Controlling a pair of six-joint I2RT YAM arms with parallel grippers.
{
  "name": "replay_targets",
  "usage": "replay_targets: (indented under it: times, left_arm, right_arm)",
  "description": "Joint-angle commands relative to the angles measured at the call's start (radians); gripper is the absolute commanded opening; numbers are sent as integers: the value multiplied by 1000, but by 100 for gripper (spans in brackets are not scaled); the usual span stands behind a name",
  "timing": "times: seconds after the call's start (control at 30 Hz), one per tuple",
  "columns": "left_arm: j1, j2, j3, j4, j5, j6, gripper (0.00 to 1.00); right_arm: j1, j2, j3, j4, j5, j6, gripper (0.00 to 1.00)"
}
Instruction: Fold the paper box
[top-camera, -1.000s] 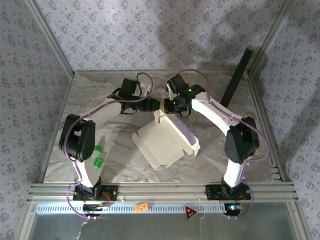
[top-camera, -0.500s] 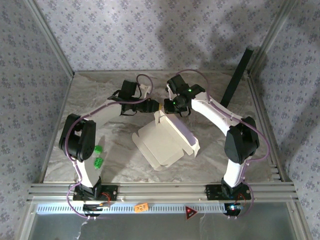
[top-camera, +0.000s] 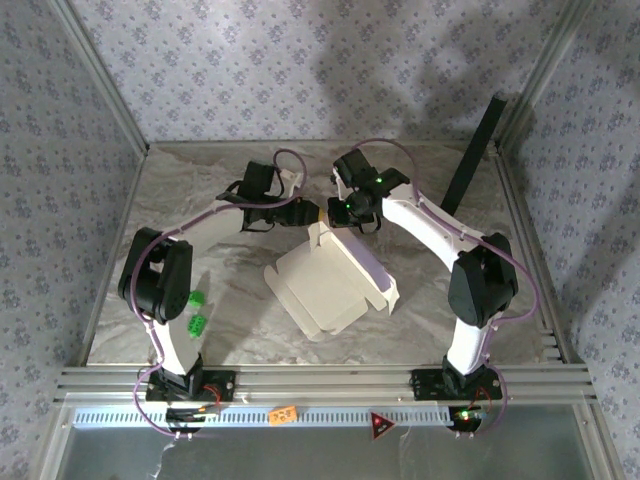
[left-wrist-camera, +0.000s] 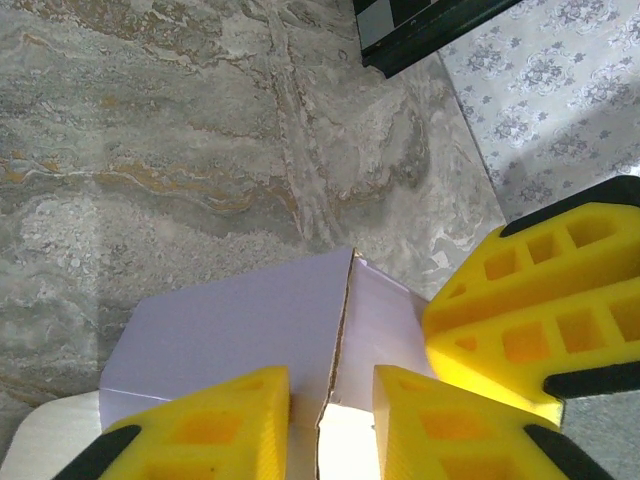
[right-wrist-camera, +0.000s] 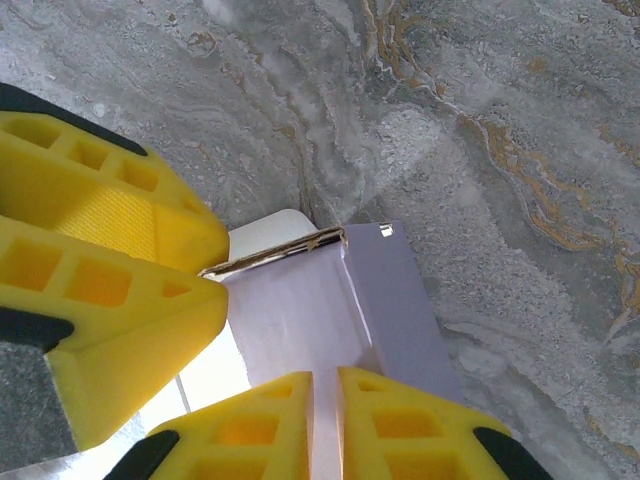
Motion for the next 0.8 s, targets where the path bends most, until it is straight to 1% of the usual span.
replay_targets:
  times: [0.0,0.17,0.23,0.6,0.77]
  left_arm:
    - [-28,-1,-3,-6,55,-10,26]
    - [-31,1,-3,-13,33,-10,34]
    - [-31,6,-2,-19,22,-13,35]
    - [-38,32,8,-107,-42,18,26]
    - [-37,35,6,-119,-51,25,25]
  right_arm:
    - [18,38,3,-38,-15,6,15]
    - [19,34,0,-38,-14,6,16]
    - [19,32,0,-37,-14,7,15]
    - [23,19,19,-50,-9,5,16]
    - [22,-5,61,-85,-12,1,22]
